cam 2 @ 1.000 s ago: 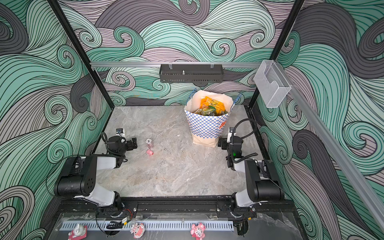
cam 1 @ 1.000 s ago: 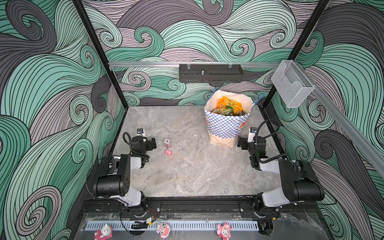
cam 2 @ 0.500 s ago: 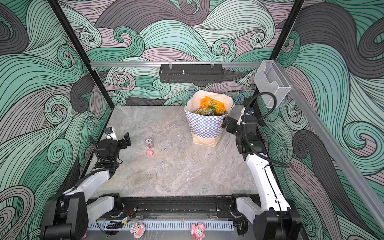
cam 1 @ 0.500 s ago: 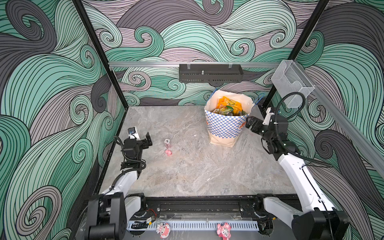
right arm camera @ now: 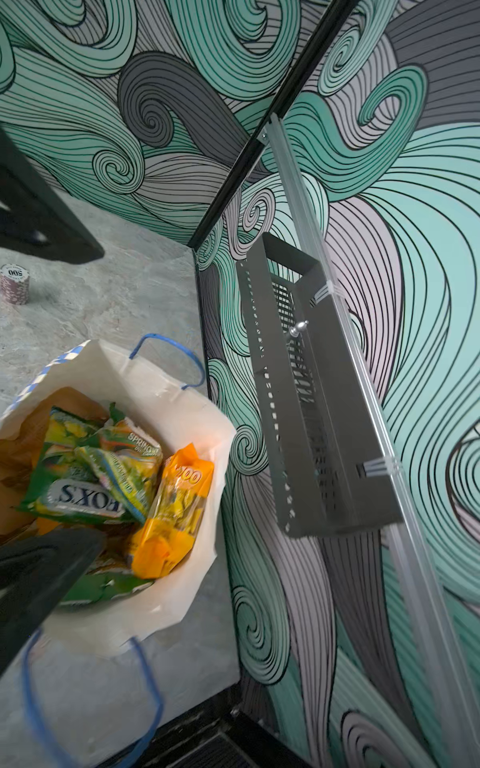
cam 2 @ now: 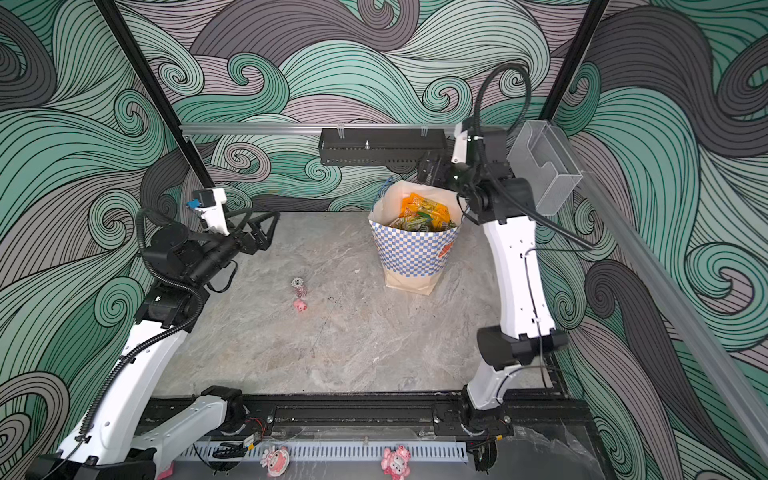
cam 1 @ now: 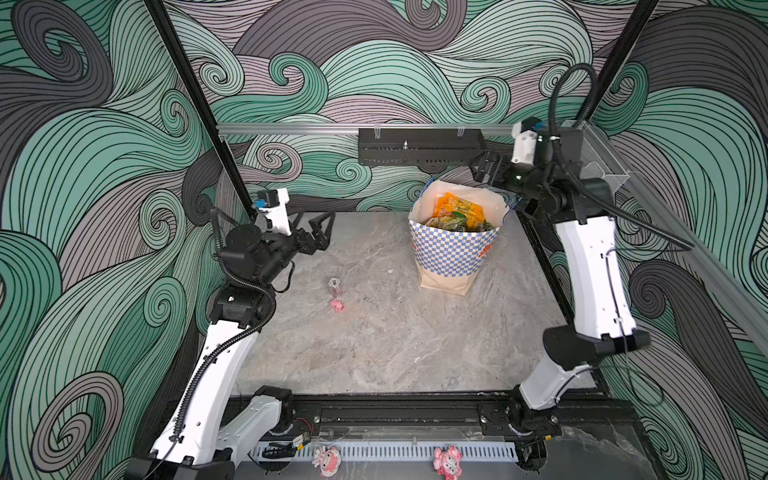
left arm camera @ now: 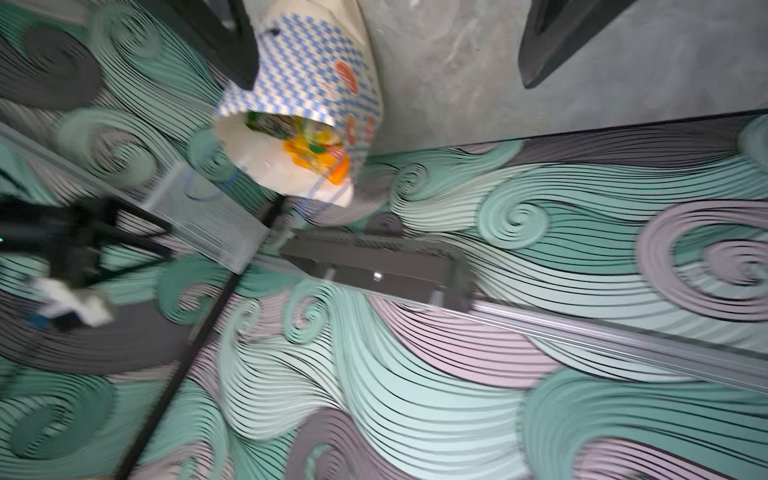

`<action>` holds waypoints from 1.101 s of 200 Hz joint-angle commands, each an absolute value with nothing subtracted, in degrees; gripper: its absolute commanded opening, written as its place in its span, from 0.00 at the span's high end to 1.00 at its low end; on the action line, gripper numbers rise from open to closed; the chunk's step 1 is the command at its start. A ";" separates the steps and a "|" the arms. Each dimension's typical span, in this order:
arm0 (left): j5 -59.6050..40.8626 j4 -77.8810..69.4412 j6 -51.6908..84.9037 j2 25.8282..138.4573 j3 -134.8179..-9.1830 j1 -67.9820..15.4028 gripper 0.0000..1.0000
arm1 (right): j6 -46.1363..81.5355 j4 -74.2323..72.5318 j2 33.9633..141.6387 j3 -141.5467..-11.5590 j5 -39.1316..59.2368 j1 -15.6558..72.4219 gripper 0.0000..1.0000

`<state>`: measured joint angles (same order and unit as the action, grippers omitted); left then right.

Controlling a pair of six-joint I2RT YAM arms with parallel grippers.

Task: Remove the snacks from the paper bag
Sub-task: 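Reach the right gripper up and down into the paper bag while the left arm rises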

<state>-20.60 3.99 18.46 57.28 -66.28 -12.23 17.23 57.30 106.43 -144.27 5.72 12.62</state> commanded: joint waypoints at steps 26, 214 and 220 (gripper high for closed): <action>-32.59 21.18 4.68 63.07 -78.62 -25.34 0.01 | 7.48 68.30 124.61 -156.74 -1.04 13.71 0.01; -28.93 38.01 -10.36 64.36 -80.26 -28.39 0.01 | -10.58 53.98 143.37 -149.66 -19.26 16.80 0.01; -28.92 37.66 -10.52 64.21 -79.94 -28.39 0.01 | -9.91 53.97 143.48 -149.23 -19.98 16.86 0.01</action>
<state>-29.21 36.53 -8.40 64.73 -79.09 -28.08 -11.55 52.66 142.61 -151.17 -15.70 17.26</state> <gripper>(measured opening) 0.987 0.995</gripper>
